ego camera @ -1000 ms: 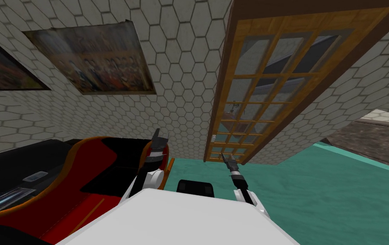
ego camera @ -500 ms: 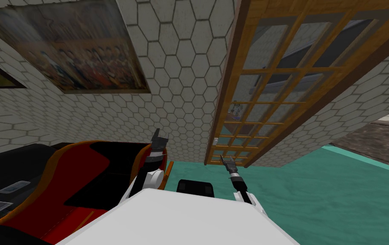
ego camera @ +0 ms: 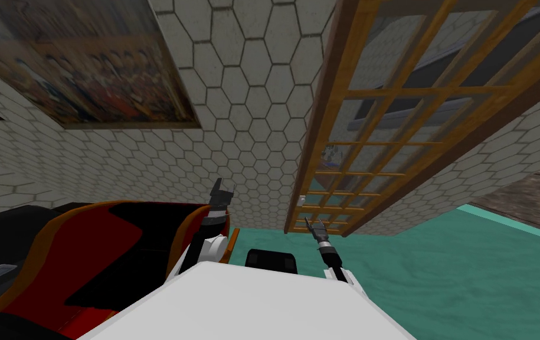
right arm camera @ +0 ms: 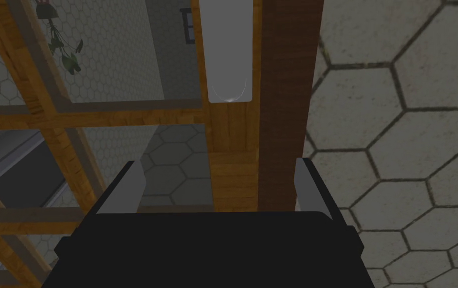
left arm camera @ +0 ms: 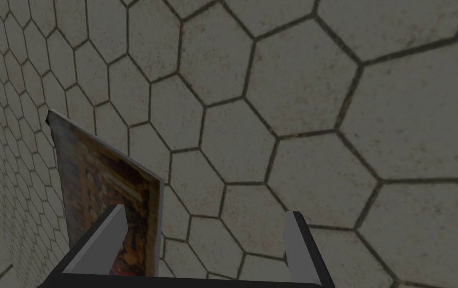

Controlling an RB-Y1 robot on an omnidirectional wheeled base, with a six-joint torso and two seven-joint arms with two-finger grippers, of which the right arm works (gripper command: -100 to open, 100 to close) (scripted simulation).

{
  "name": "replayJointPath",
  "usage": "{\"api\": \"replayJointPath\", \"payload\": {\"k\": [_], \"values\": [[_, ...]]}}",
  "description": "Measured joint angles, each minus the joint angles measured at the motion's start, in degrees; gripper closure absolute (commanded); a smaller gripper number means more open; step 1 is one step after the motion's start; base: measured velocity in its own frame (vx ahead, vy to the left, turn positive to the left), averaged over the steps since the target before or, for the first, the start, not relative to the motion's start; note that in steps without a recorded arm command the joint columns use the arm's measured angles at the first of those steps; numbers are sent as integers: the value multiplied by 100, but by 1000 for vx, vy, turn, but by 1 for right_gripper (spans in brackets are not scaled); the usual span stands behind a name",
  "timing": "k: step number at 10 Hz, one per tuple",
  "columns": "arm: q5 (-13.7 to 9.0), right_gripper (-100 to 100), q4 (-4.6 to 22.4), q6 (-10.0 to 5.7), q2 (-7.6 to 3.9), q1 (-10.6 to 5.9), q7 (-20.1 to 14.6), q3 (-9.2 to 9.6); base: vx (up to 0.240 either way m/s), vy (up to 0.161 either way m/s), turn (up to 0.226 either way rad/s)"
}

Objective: Pull the door open

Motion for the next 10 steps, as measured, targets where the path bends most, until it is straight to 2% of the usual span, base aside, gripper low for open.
{"api": "replayJointPath", "payload": {"k": [1, 5, 6, 7, 9, 10], "values": [[2, -100, 15, -11, 0, -7, 14, -2, 119, 39, 96], [-119, -100, 207, -157, -142, 42, 2, -174, 208, 29, 124], [-141, -100, 126, -150, -167, 126, -35, -205, 174, 36, 64], [-167, -100, 173, -158, -201, 109, -48, -243, 152, 20, 86], [-248, -100, 437, -291, -294, 48, -8, -360, 187, 50, 102], [-275, -100, 559, -372, -350, 70, -17, -396, 44, 9, -26]]}}
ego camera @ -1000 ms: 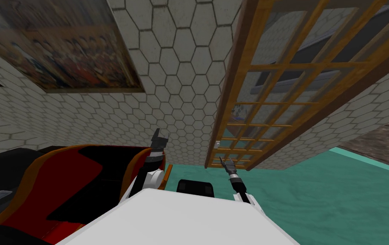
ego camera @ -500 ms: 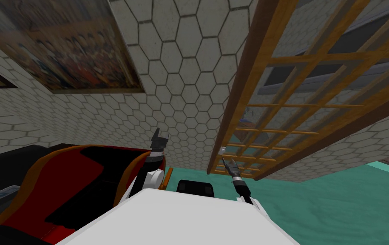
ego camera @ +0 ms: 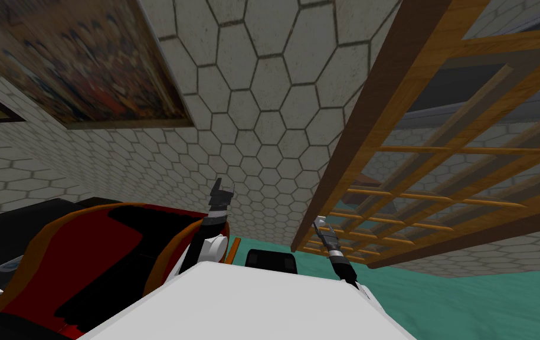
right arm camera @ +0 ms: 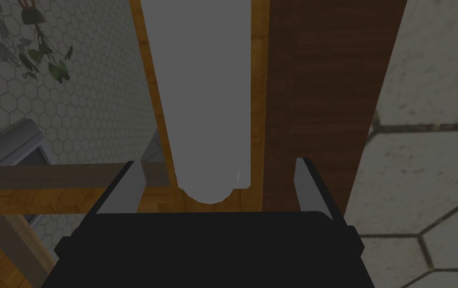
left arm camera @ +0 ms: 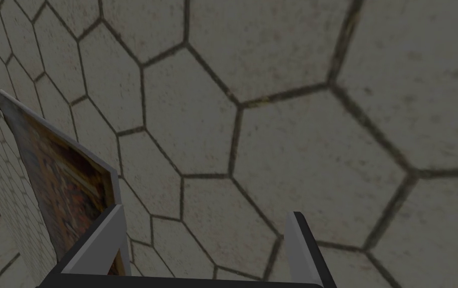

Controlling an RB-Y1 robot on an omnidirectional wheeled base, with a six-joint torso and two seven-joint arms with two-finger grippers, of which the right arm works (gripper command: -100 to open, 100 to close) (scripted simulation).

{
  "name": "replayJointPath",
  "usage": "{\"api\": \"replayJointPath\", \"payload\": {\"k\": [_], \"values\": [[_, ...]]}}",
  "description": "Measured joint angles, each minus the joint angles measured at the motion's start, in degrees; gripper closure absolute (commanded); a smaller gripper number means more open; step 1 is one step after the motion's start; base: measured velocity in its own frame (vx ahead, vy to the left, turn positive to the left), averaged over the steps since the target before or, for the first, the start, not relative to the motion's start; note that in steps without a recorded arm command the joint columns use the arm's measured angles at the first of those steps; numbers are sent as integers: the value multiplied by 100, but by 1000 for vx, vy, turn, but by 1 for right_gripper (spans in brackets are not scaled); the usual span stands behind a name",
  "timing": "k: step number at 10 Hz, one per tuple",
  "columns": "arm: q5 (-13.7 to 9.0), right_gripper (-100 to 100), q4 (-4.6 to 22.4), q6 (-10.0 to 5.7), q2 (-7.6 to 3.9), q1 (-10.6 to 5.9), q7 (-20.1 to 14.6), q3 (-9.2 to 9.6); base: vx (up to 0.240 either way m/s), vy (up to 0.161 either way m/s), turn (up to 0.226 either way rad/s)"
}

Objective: Pull the door open

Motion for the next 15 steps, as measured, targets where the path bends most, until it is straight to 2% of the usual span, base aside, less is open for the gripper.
{"api": "replayJointPath", "payload": {"k": [1, 7, 15], "values": [[-1, 100, 24, -17, -7, 26, -5, -6, -27, 9, 10], [-7, 100, -3, -2, -14, 7, 1, -14, -8, -6, 0], [-265, 100, 39, 26, -58, -69, -752, 161, -31, -9, 17]]}}
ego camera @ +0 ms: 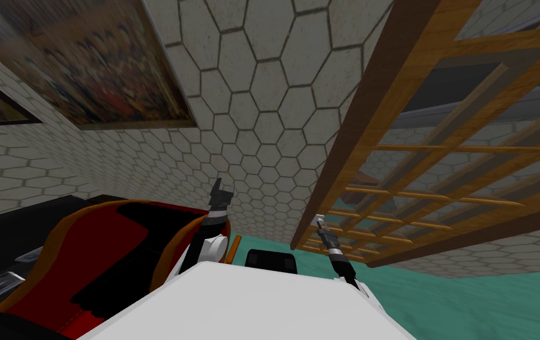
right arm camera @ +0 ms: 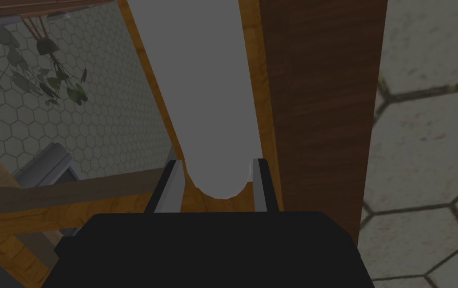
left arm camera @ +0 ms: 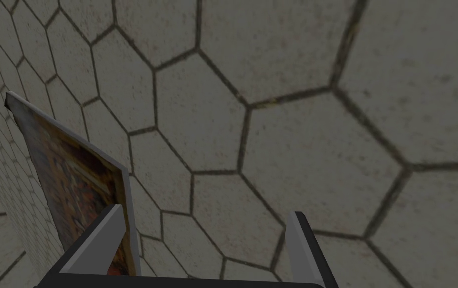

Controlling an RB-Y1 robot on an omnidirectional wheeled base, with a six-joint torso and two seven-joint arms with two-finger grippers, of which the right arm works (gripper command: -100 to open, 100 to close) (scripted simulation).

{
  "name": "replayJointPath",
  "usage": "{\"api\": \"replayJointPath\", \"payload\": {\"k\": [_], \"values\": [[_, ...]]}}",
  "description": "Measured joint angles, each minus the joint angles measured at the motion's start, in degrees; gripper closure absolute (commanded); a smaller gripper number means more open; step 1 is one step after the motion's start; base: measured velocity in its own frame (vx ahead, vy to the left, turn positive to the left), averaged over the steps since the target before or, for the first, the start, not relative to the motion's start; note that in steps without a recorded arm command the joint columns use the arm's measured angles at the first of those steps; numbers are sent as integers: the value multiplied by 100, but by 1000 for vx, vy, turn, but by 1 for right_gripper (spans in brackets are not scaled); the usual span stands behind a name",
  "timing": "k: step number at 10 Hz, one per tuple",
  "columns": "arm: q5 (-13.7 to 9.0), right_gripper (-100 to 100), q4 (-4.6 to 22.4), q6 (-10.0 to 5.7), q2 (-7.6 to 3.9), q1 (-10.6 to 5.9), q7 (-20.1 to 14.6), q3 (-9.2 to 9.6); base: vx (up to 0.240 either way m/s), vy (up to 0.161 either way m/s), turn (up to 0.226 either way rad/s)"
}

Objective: Pull the door open

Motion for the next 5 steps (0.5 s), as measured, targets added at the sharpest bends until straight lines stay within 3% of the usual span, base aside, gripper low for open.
{"api": "replayJointPath", "payload": {"k": [5], "values": [[-225, 100, 82, 9, -43, -81, -682, 157, -41, -12, 23]]}}
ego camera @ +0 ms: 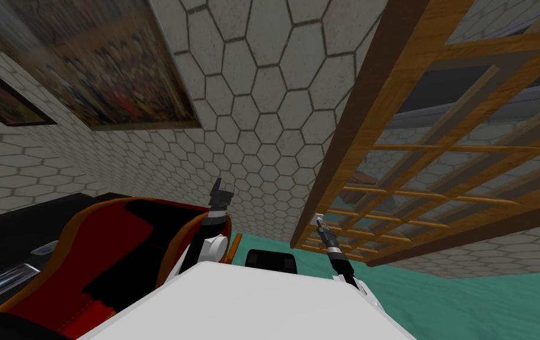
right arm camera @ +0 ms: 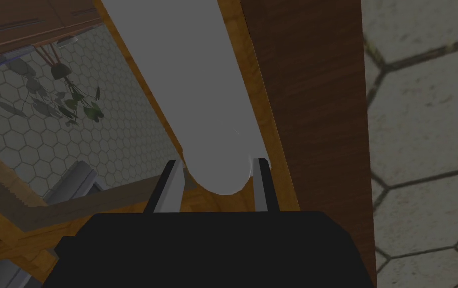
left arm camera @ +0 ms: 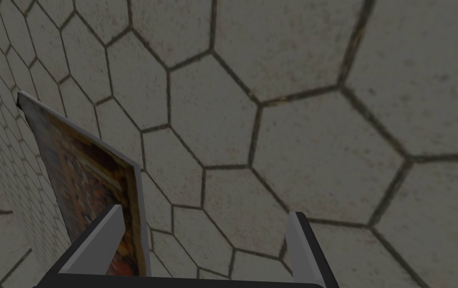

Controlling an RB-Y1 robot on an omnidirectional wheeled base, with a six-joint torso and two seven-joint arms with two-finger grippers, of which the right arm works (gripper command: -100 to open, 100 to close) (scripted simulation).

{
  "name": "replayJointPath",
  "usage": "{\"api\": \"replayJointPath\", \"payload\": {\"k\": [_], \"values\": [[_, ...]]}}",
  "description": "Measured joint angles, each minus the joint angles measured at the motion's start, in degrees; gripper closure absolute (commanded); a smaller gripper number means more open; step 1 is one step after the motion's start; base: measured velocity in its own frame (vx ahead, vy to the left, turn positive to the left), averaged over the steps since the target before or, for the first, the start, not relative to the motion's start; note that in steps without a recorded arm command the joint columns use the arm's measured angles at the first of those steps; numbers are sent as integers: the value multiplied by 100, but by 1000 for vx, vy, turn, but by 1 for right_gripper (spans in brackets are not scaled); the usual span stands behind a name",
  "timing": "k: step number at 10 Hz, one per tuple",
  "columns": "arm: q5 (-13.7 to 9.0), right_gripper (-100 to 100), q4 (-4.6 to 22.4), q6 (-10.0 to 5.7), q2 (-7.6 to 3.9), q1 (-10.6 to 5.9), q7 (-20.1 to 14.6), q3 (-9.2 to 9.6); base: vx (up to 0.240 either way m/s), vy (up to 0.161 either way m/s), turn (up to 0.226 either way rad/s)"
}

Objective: Pull the door open

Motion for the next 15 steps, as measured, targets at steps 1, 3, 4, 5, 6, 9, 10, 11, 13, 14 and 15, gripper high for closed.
{"api": "replayJointPath", "payload": {"k": [1, 3, 4, 5, 6, 9, 10, 11, 13, 14, 15], "values": [[-48, 100, -14, 12, -7, 2, -161, 40, -44, -10, 29], [-161, 100, -12, 34, -17, -15, -485, 117, -35, -12, 21], [-185, 100, -13, 35, -23, -15, -603, 140, -28, -3, 6], [-232, 100, 107, -5, -46, -85, -719, 158, -44, -9, 23], [-280, 100, 84, 15, -40, -68, -875, 201, -34, 0, 27], [-191, -100, 4, -47, -53, 72, -780, 178, -22, 31, -51], [-129, -100, -41, -98, -74, 148, -634, 142, -15, 45, -45], [-66, -100, -30, -177, -94, 209, -470, 99, -17, 44, -54], [70, -100, 24, -366, -165, 316, -123, 1, -29, 43, -62], [149, -100, -46, -427, -173, 416, 45, -40, -20, 29, -20], [183, -100, -40, -475, -184, 452, 166, -63, -20, 24, -28]]}}
